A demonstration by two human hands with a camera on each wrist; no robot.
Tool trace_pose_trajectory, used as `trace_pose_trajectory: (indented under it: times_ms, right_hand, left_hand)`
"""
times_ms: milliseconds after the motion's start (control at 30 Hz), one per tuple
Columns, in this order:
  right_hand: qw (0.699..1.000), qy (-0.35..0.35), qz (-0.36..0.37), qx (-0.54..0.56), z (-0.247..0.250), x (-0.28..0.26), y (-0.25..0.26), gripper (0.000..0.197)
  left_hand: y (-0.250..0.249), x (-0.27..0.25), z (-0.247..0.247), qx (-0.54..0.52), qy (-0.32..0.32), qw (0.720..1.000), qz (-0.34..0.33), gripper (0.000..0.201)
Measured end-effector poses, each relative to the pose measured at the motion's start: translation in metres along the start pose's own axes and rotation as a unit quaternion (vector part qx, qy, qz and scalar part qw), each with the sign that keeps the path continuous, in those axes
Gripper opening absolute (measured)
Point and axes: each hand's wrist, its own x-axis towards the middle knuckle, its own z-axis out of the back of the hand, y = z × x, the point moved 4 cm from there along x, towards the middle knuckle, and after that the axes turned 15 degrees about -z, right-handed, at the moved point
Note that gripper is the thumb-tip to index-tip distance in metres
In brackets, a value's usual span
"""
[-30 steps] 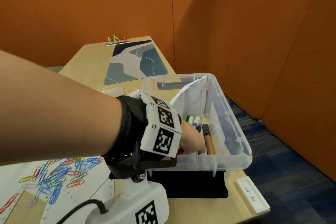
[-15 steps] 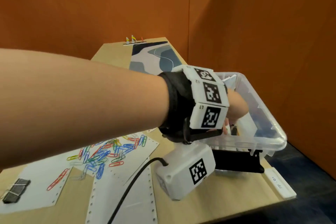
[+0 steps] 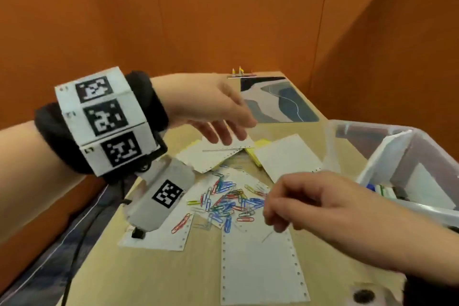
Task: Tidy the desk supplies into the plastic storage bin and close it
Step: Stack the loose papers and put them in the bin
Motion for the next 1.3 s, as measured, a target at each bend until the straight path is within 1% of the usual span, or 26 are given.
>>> trace_pose_trajectory:
  times_ms: [67,100,167,233,300,400,467,533,600,733,800,867,933,1000,1067,1133,1200,1300]
  right_hand:
    - [0.997,-0.067,0.013,-0.039,-0.004,0.034,0.015,0.023]
    - [0.994,-0.096,-0.002,-0.044,-0.009,0.06,0.019,0.023]
    - [0.985,-0.148,-0.049,-0.067,-0.013,0.106,0.012,0.025]
    - [0.972,-0.183,-0.109,-0.101,-0.014,0.145,0.0,0.032]
    - [0.956,-0.211,-0.158,-0.129,-0.012,0.171,-0.01,0.04]
    - [0.935,-0.246,-0.213,-0.14,-0.009,0.195,-0.023,0.054]
    - [0.925,-0.264,-0.235,-0.142,-0.005,0.206,-0.03,0.061]
    - [0.916,-0.279,-0.247,-0.15,-0.002,0.218,-0.036,0.065]
    - [0.907,-0.288,-0.259,-0.165,0.0,0.229,-0.04,0.07]
    - [0.89,-0.279,-0.296,-0.207,0.001,0.241,-0.046,0.083]
    - [0.892,-0.288,-0.287,-0.199,0.003,0.244,-0.049,0.079]
    - [0.899,-0.295,-0.278,-0.168,0.008,0.243,-0.049,0.073]
    - [0.906,-0.3,-0.269,-0.127,0.014,0.237,-0.047,0.067]
    - [0.907,-0.329,-0.246,-0.086,0.019,0.228,-0.042,0.063]
    - [0.898,-0.384,-0.214,-0.032,0.027,0.215,-0.033,0.058]
    - [0.882,-0.432,-0.188,0.018,0.037,0.201,-0.025,0.051]
    - [0.868,-0.465,-0.167,0.044,0.046,0.187,-0.018,0.045]
    - [0.852,-0.512,-0.102,0.042,0.058,0.169,-0.005,0.024]
  left_hand:
    - [0.045,-0.009,0.008,0.041,-0.039,0.997,0.058,0.015]
    - [0.068,-0.01,0.008,0.059,-0.049,0.993,0.089,0.015]
    - [0.112,-0.011,0.004,0.087,-0.057,0.983,0.149,0.019]
    - [0.144,-0.007,-0.004,0.113,-0.047,0.976,0.18,0.029]
    - [0.163,0.001,-0.013,0.166,-0.024,0.971,0.172,0.04]
    - [0.178,0.021,-0.027,0.23,0.004,0.964,0.131,0.055]
    - [0.185,0.034,-0.037,0.252,0.022,0.96,0.121,0.061]
    - [0.188,0.046,-0.046,0.287,0.05,0.95,0.114,0.065]
    - [0.187,0.056,-0.055,0.319,0.075,0.939,0.106,0.064]
    - [0.185,0.071,-0.066,0.34,0.101,0.929,0.106,0.043]
    - [0.179,0.076,-0.067,0.353,0.094,0.927,0.086,0.031]
    - [0.17,0.08,-0.066,0.356,0.079,0.929,0.064,0.024]
    - [0.162,0.081,-0.064,0.33,0.061,0.941,0.041,0.026]
    - [0.151,0.081,-0.065,0.287,0.054,0.956,-0.009,0.025]
    - [0.136,0.079,-0.065,0.253,0.041,0.964,-0.076,0.022]
    - [0.117,0.075,-0.06,0.221,0.016,0.966,-0.135,0.021]
    - [0.098,0.073,-0.049,0.209,-0.023,0.959,-0.187,0.021]
    - [0.078,0.07,-0.024,0.183,-0.105,0.944,-0.253,0.018]
